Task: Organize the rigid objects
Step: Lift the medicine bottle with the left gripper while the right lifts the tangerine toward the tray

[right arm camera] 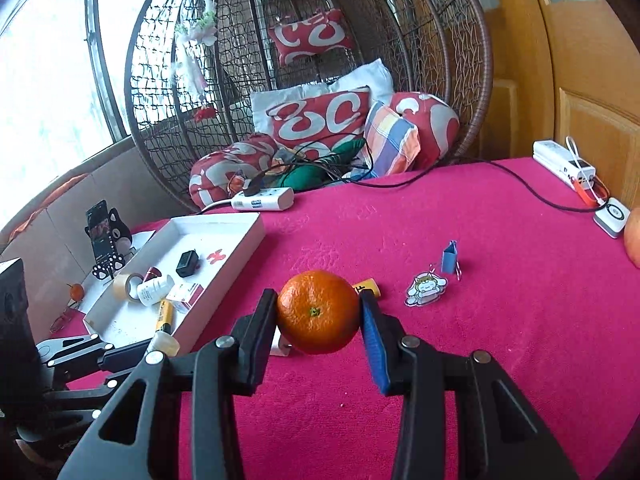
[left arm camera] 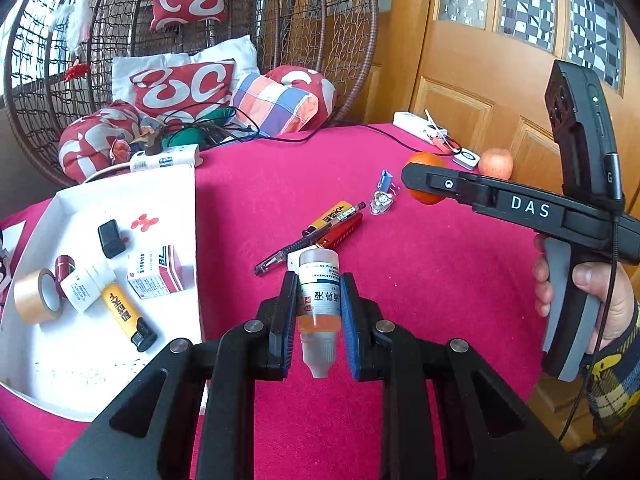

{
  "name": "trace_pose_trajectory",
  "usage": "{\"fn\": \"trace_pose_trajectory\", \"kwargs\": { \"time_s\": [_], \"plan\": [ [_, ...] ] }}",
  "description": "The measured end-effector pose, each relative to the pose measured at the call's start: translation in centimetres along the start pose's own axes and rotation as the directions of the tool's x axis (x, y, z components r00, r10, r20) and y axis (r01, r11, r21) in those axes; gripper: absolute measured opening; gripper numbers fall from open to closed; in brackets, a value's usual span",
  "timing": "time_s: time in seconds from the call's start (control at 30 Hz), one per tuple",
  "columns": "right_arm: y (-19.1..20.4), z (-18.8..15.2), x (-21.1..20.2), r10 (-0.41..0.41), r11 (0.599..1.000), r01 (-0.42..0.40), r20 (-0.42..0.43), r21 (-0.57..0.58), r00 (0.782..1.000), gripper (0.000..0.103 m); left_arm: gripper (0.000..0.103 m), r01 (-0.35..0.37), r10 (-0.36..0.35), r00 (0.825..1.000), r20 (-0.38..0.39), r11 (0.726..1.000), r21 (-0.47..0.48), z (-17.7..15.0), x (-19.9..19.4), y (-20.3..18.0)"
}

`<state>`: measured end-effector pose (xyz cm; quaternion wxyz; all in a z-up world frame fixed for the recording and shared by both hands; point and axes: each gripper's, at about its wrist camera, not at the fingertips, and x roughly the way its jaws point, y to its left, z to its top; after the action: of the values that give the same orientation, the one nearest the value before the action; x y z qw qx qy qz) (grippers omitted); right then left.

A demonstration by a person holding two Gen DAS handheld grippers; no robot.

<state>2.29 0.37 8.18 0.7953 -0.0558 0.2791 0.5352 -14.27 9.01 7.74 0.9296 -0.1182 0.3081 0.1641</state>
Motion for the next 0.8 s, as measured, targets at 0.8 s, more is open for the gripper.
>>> {"fn": "trace_pose_trajectory", "kwargs": {
  "time_s": [0.8],
  "plan": [
    [3.3,0.3,-0.2,0.048,0.997,-0.048,-0.011,-0.052,0.999,0.041,0.02,-0.009,0.015,0.997,0.082,0.997,-0.075,0.0,-2.8,2.8]
  ]
}}
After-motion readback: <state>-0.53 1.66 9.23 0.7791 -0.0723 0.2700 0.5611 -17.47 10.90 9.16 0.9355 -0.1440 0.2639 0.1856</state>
